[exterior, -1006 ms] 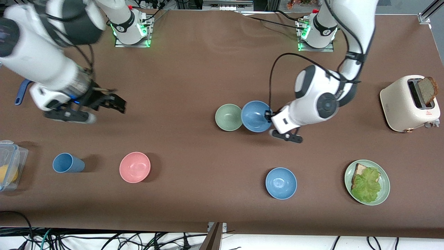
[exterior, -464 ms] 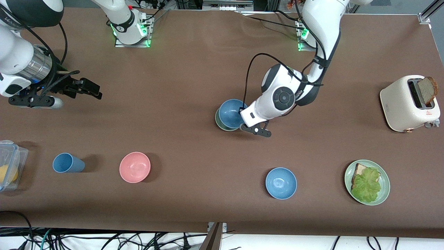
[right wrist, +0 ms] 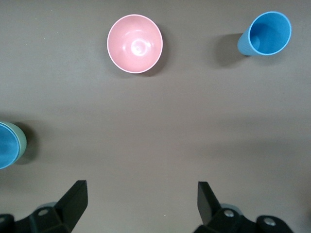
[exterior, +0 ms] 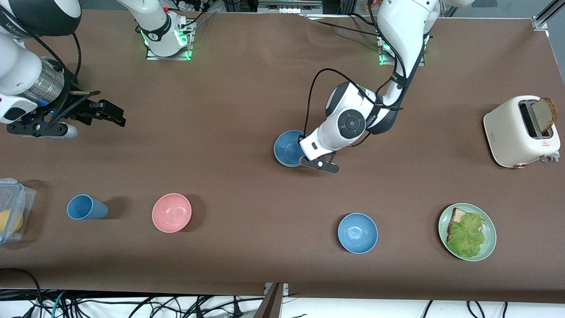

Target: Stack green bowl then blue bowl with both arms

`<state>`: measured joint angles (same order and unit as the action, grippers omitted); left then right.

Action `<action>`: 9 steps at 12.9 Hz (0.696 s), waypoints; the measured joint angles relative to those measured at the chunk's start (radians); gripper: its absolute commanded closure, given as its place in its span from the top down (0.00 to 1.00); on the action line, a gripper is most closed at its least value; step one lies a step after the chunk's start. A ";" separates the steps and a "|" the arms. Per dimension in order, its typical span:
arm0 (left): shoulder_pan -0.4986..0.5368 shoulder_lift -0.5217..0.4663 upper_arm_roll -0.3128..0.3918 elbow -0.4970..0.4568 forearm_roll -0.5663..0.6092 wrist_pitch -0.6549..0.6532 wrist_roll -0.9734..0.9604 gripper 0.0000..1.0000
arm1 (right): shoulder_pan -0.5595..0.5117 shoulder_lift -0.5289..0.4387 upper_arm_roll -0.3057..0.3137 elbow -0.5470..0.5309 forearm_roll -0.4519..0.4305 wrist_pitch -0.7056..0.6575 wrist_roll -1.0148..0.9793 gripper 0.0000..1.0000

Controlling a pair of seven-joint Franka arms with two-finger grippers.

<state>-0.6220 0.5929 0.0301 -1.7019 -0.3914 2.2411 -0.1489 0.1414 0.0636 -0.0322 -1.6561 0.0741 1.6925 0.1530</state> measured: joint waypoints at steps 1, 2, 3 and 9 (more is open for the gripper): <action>0.000 -0.002 0.002 0.009 0.000 0.000 -0.001 1.00 | -0.004 0.000 -0.008 0.000 -0.001 -0.003 -0.017 1.00; 0.002 -0.011 0.005 0.018 0.000 -0.002 -0.002 1.00 | -0.008 -0.001 -0.019 0.000 -0.001 -0.011 -0.029 1.00; 0.008 -0.027 0.010 0.029 0.000 -0.015 -0.004 1.00 | -0.011 -0.004 -0.028 0.002 -0.001 -0.026 -0.041 1.00; 0.177 -0.232 0.034 0.141 0.092 -0.305 -0.004 1.00 | -0.012 -0.008 -0.028 0.031 -0.001 -0.068 -0.049 1.00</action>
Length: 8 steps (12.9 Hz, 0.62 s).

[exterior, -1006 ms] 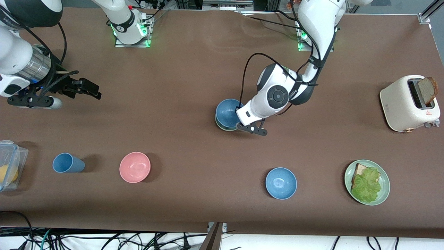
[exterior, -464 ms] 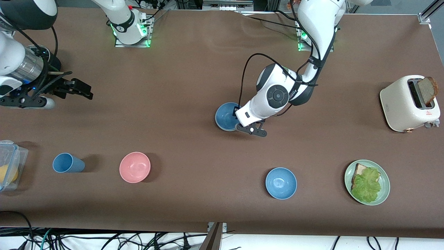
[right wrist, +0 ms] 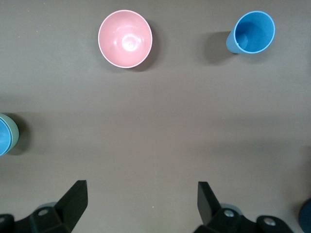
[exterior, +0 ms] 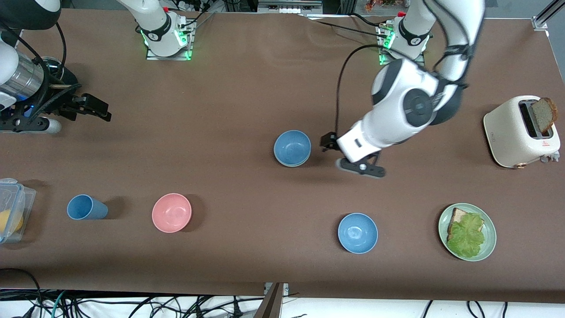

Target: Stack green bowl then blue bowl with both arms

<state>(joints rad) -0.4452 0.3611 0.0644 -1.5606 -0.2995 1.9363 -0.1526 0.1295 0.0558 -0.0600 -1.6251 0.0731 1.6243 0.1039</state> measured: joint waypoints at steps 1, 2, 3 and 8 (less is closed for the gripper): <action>0.037 -0.030 0.000 0.018 0.046 -0.051 0.000 1.00 | 0.000 0.000 0.002 0.000 0.000 -0.003 0.000 1.00; 0.073 -0.058 0.001 0.037 0.095 -0.106 0.000 1.00 | 0.001 0.000 0.004 0.000 0.000 -0.004 0.000 1.00; 0.108 -0.083 0.001 0.058 0.131 -0.158 0.001 1.00 | 0.001 0.000 0.004 0.000 0.000 -0.004 0.000 1.00; 0.297 -0.171 0.000 0.091 0.154 -0.348 0.080 1.00 | 0.004 0.000 0.009 0.001 0.000 -0.004 0.000 1.00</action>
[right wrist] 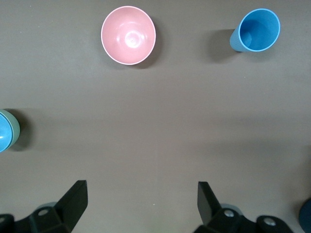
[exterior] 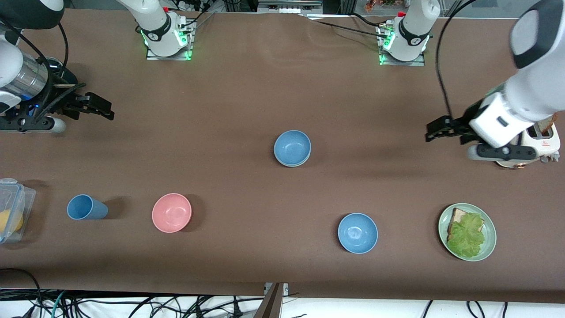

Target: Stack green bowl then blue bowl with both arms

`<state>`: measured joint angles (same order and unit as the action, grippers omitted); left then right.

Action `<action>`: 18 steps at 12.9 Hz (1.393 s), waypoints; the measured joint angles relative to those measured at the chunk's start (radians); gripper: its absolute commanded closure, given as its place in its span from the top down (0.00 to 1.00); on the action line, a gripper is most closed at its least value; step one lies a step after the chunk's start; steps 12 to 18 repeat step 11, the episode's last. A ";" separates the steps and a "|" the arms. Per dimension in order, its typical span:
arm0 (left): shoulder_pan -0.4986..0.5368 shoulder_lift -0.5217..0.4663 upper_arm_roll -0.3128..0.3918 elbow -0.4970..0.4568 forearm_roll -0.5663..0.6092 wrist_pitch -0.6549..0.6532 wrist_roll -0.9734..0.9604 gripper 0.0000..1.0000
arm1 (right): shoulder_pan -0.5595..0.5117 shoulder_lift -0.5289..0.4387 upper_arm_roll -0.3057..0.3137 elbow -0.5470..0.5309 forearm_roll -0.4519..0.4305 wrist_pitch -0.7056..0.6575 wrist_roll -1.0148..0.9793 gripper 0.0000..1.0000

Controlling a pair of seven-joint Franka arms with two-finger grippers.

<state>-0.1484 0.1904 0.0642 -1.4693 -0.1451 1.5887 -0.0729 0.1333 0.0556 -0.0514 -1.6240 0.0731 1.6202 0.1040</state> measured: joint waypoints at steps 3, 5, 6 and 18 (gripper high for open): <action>0.048 -0.015 -0.002 0.000 0.002 -0.069 0.054 1.00 | 0.000 0.000 0.000 0.000 0.000 0.000 0.000 1.00; 0.050 -0.024 -0.007 0.000 0.002 -0.083 0.056 1.00 | 0.000 -0.001 0.000 0.002 0.000 0.000 0.000 1.00; 0.050 -0.026 -0.011 0.000 0.002 -0.087 0.056 1.00 | 0.000 -0.002 0.000 0.003 0.000 -0.001 0.000 1.00; 0.046 -0.014 -0.019 0.006 0.029 -0.100 0.057 1.00 | 0.000 -0.003 0.001 0.005 0.000 -0.004 0.000 1.00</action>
